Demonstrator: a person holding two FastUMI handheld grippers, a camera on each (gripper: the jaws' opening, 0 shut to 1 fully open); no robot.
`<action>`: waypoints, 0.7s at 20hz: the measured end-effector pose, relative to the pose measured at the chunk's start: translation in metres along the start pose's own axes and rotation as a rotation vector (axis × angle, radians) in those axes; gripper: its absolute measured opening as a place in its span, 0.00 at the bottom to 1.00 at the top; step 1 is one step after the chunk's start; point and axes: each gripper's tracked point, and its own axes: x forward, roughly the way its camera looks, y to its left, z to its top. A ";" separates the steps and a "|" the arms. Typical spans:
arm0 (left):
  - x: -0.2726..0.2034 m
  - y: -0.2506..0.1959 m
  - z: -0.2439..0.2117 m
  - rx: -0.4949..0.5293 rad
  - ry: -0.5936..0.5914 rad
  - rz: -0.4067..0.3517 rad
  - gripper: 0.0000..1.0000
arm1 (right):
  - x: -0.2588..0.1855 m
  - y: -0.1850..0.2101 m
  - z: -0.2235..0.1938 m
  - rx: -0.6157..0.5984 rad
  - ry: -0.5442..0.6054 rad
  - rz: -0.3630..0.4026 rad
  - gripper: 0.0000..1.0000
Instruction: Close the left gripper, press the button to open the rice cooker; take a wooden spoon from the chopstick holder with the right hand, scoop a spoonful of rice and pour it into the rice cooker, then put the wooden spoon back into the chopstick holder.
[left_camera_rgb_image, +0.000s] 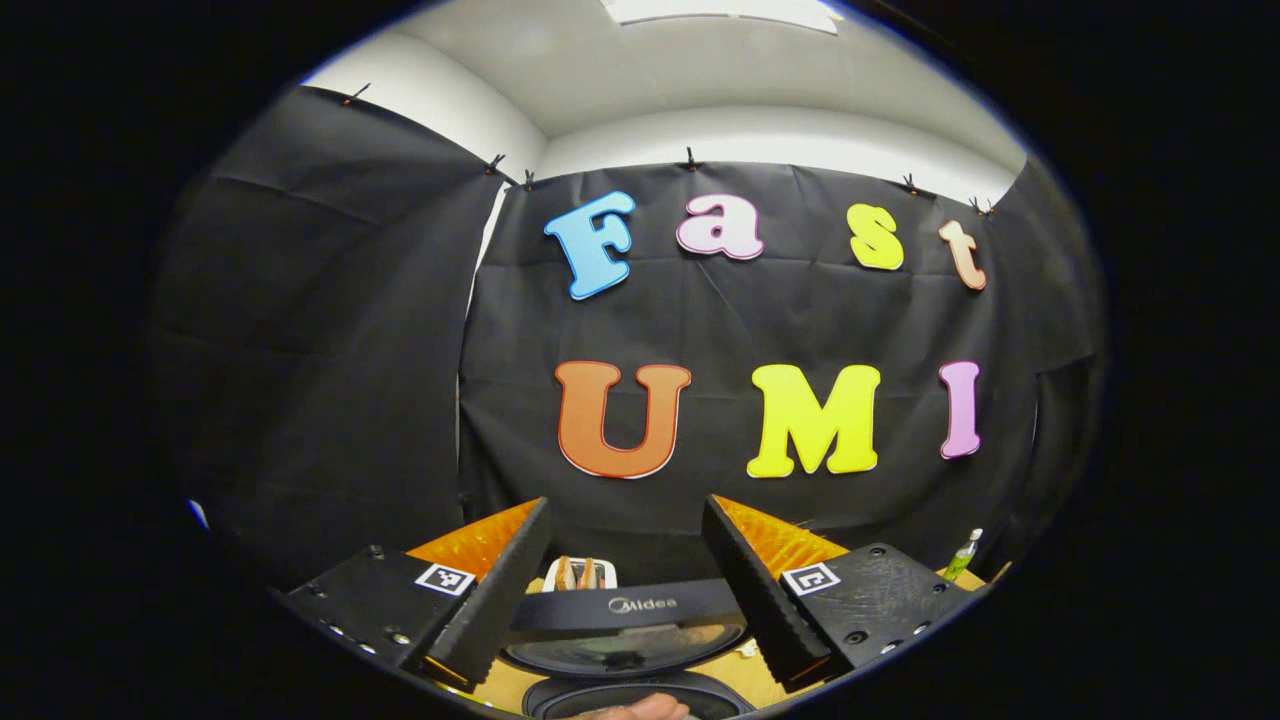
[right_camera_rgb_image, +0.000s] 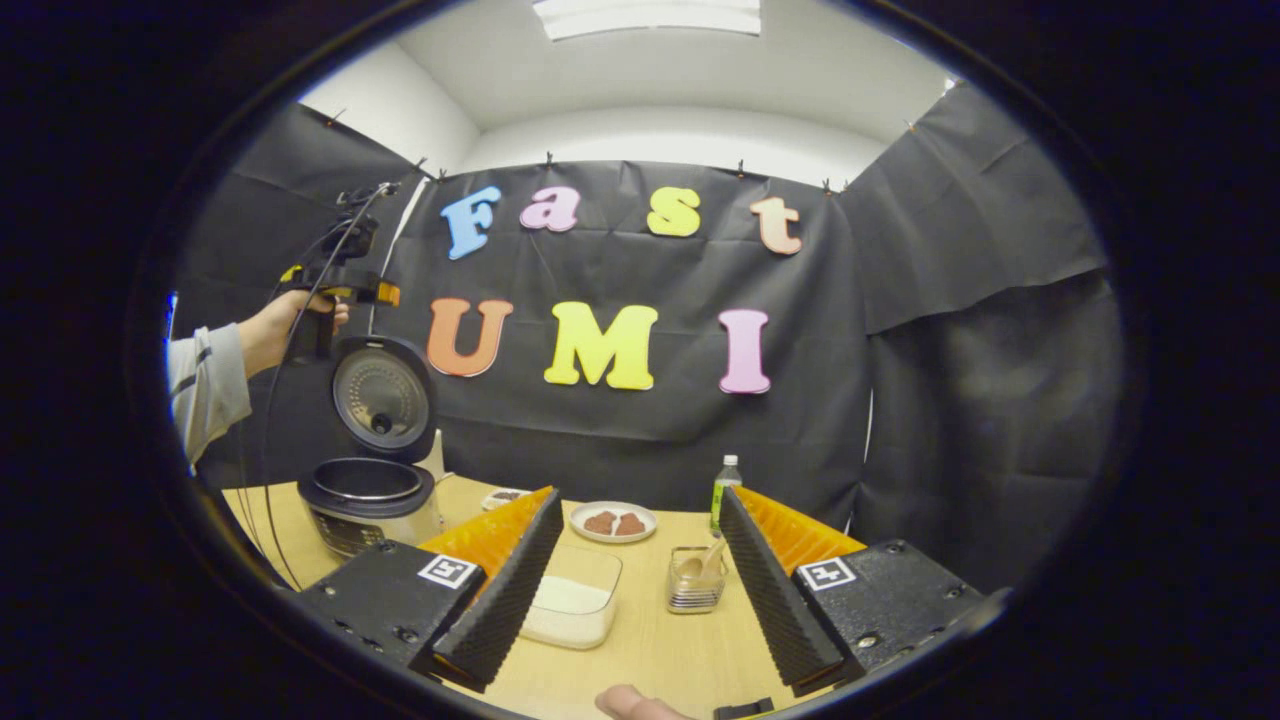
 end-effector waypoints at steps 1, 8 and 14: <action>0.005 0.000 0.002 -0.010 -0.016 0.003 0.95 | 0.001 -0.002 -0.001 0.004 -0.003 0.003 1.00; -0.006 -0.002 -0.031 -0.012 0.148 0.012 0.94 | 0.018 -0.004 -0.016 0.015 0.003 0.033 1.00; -0.016 0.015 -0.029 0.032 0.156 0.043 0.98 | 0.023 -0.007 -0.033 -0.006 0.033 0.027 1.00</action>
